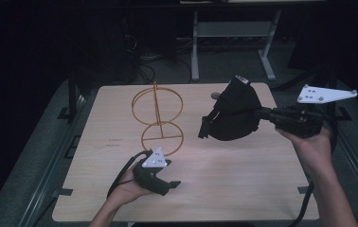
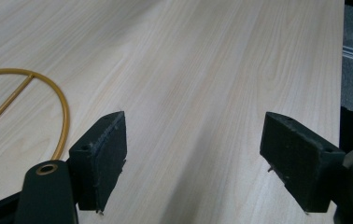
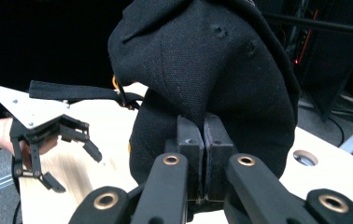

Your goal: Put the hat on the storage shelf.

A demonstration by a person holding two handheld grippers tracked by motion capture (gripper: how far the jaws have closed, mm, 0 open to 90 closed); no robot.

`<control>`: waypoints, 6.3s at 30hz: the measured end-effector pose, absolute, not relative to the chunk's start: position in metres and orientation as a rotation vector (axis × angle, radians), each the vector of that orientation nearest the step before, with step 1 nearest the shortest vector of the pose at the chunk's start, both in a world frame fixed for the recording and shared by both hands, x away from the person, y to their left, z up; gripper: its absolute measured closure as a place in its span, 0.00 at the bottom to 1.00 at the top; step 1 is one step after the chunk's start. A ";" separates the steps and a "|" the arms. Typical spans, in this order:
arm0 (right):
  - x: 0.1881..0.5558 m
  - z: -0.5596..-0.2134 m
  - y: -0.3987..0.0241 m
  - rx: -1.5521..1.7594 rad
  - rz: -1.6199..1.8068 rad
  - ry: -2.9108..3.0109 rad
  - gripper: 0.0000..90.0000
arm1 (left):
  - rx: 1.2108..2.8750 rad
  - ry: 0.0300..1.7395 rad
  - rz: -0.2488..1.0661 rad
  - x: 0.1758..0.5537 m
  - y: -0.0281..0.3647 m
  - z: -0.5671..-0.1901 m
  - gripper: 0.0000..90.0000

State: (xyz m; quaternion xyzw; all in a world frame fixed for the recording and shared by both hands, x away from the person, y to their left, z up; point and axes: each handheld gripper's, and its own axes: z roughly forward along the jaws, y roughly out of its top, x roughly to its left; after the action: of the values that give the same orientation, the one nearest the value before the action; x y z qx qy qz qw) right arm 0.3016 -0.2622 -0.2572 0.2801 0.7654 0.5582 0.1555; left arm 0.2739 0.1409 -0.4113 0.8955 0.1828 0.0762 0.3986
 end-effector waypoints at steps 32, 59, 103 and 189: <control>0.347 -0.197 -0.167 0.578 1.573 2.333 0.98 | 2.235 0.488 0.180 0.277 0.148 -0.410 0.26; 0.397 -0.162 -0.071 0.470 1.492 2.497 0.98 | 2.222 0.462 0.189 0.278 0.149 -0.408 0.27; 0.459 -0.222 -0.019 0.845 1.458 2.516 0.44 | 2.258 0.420 0.200 0.272 0.143 -0.415 0.27; 0.386 -0.354 -0.215 1.084 1.499 2.505 0.27 | 2.257 0.456 0.228 0.276 0.146 -0.430 0.27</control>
State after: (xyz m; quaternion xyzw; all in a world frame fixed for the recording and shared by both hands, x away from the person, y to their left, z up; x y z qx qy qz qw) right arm 0.3859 -0.2147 -0.3537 0.3482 0.8043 0.4813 0.0139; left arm 0.2756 0.1458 -0.4301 0.8931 0.1804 0.0902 0.4021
